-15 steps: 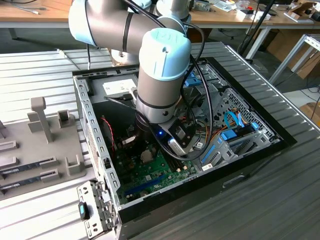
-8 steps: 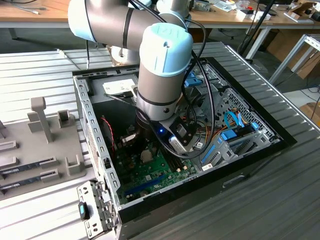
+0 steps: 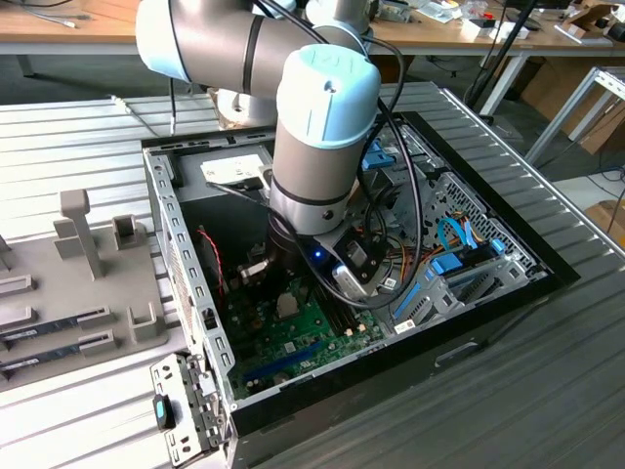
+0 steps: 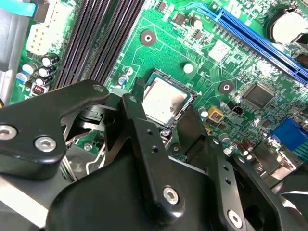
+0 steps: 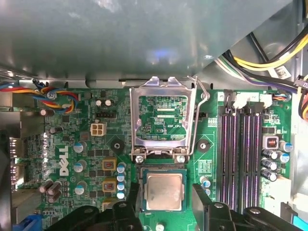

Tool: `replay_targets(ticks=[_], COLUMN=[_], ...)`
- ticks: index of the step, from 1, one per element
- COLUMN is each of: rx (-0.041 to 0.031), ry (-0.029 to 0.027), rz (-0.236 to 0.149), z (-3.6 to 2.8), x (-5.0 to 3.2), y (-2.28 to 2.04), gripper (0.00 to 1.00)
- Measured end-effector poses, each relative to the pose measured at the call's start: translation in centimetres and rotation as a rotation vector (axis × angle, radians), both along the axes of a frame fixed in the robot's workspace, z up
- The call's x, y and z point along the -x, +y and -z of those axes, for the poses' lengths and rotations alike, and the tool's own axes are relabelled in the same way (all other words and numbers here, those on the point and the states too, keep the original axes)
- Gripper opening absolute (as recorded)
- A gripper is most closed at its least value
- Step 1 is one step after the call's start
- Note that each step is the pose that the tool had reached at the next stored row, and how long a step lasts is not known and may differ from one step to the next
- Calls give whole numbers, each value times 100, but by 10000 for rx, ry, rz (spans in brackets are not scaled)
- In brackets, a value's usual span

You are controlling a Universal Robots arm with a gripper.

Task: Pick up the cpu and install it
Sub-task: 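Place the cpu into insertion slot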

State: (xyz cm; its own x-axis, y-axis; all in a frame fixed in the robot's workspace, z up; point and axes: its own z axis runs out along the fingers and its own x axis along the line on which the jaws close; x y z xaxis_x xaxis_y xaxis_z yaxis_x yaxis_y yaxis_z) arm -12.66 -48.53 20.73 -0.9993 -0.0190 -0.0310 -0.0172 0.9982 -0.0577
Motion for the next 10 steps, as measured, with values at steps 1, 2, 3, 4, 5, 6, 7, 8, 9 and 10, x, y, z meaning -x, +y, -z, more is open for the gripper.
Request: replay_targets(ticks=[1, 2, 3, 4, 5, 6, 7, 8, 9, 10], rx=[-3, -4, -4, -4, -6, -6, -4, -5, -5, -5], ry=[0, 0, 0, 0, -1, -1, 0, -1, 0, 0], rz=[0, -1, -2, -1, -1, 0, 1, 2, -1, 0], z=[1, 0, 0, 0, 1, 1, 2, 5, 6, 9], x=[0, -1, 0, 0, 0, 1, 6, 12, 22, 33], y=[10, 15, 15, 15, 16, 17, 17, 17, 16, 17], gripper=[55, 53, 47, 40, 40, 40, 40, 40, 40, 40])
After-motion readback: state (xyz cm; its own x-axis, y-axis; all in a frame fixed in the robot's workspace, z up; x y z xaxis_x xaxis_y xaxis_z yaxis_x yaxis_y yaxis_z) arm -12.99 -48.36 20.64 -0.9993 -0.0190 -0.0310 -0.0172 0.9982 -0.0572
